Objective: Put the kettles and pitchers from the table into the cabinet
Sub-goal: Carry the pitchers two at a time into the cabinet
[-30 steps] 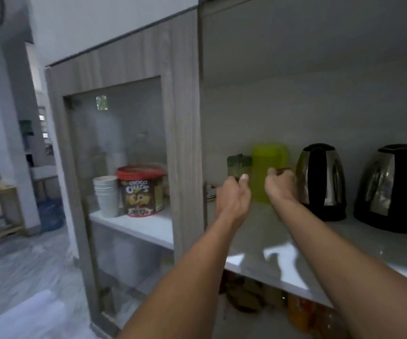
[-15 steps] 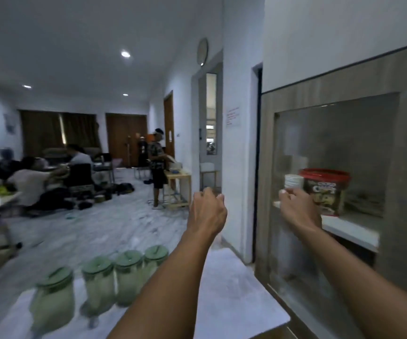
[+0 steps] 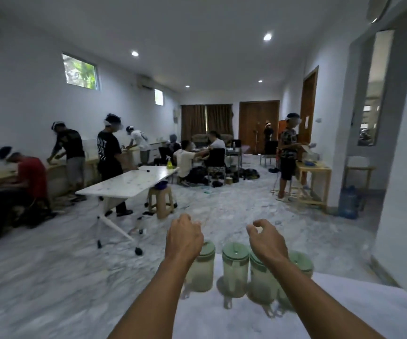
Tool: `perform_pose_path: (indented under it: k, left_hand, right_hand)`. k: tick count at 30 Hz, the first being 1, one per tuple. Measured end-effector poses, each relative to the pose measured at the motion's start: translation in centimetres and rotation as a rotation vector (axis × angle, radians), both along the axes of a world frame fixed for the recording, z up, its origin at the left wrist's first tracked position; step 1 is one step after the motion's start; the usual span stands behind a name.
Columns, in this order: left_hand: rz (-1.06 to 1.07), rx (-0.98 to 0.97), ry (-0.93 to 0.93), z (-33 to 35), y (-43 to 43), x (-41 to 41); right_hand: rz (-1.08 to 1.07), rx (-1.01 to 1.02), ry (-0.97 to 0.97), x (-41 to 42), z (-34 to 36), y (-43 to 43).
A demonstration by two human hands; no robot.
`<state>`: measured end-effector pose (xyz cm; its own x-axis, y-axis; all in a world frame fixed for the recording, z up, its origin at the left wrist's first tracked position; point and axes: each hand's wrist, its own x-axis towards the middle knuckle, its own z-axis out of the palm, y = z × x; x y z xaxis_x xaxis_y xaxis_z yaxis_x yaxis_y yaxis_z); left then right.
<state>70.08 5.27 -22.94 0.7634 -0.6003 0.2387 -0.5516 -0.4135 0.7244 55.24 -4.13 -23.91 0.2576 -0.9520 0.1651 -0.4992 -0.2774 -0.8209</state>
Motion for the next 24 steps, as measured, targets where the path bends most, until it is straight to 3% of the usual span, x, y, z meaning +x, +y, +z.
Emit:
perform_pose_path:
  k: [5,11,18,24]
  left_hand:
    - [0.060,0.110,0.122,-6.5,-0.4,5.2]
    - [-0.046,0.228,0.262,-14.2,-5.4,10.2]
    - [-0.103,0.293,0.381,-19.7,-11.3,13.4]
    - [-0.132,0.301,0.410,-22.4,-14.5,15.0]
  right_hand:
    - [0.060,0.170,0.099,6.1,-6.9,-1.5]
    - [-0.092,0.315,0.142,10.3,-14.0,-4.6]
    - [-0.267,0.490,0.141,12.1,-18.9,-7.0]
    - [-0.331,0.507,0.146,14.0,-20.9,-10.1]
